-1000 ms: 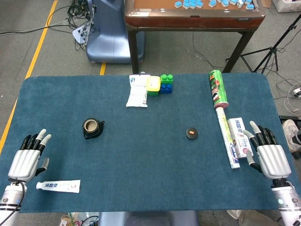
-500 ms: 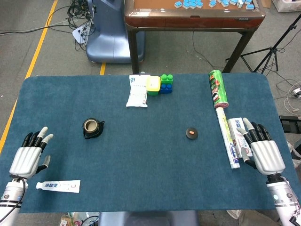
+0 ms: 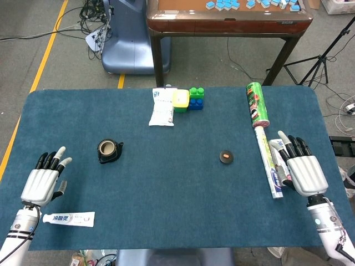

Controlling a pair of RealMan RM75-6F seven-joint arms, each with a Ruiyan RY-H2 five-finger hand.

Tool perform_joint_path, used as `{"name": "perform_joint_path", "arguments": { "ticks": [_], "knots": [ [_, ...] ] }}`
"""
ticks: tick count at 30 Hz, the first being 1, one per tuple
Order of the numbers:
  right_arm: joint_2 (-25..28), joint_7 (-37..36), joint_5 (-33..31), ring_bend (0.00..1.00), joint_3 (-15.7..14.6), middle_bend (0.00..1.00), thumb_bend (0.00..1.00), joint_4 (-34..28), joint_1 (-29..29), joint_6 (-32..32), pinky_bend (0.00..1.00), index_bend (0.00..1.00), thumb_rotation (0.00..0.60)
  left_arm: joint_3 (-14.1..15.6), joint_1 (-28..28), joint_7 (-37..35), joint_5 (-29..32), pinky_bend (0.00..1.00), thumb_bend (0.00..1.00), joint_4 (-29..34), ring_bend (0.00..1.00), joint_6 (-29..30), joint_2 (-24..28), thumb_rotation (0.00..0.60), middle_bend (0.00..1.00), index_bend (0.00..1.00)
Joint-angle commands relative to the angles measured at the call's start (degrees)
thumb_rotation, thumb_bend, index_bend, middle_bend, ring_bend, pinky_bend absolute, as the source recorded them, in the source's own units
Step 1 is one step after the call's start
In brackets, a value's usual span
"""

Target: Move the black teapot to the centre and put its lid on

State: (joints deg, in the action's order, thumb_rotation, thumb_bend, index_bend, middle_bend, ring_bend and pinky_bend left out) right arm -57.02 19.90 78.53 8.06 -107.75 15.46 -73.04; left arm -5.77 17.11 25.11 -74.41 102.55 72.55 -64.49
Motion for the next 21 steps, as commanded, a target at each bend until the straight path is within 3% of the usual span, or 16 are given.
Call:
{"name": "perform_joint_path", "arguments": {
  "ticks": [1, 16, 21],
  "knots": [
    [0.4, 0.2, -1.0, 0.00, 0.7, 0.00, 0.54, -0.2, 1.0, 1.0, 0.00, 0.16, 0.600, -0.6, 1.6, 1.7, 1.9, 0.00, 0.45, 0.1, 0.00, -1.7, -0.9, 0.600, 0.00, 0.24],
    [2.4, 1.7, -8.7, 0.00, 5.7, 0.00, 0.54, 0.0, 9.7, 9.5, 0.00, 0.16, 0.600, -3.1, 9.7, -0.3, 14.8, 0.00, 0.45, 2.0, 0.00, -15.1, -0.2, 0.600, 0.00, 0.22],
    [2.9, 0.1, -10.2, 0.00, 6.6, 0.00, 0.54, 1.3, 11.9, 11.8, 0.00, 0.16, 0.600, -3.9, 12.8, 2.7, 19.3, 0.00, 0.45, 2.7, 0.00, -15.7, -1.1, 0.600, 0.00, 0.18]
  ]
}}
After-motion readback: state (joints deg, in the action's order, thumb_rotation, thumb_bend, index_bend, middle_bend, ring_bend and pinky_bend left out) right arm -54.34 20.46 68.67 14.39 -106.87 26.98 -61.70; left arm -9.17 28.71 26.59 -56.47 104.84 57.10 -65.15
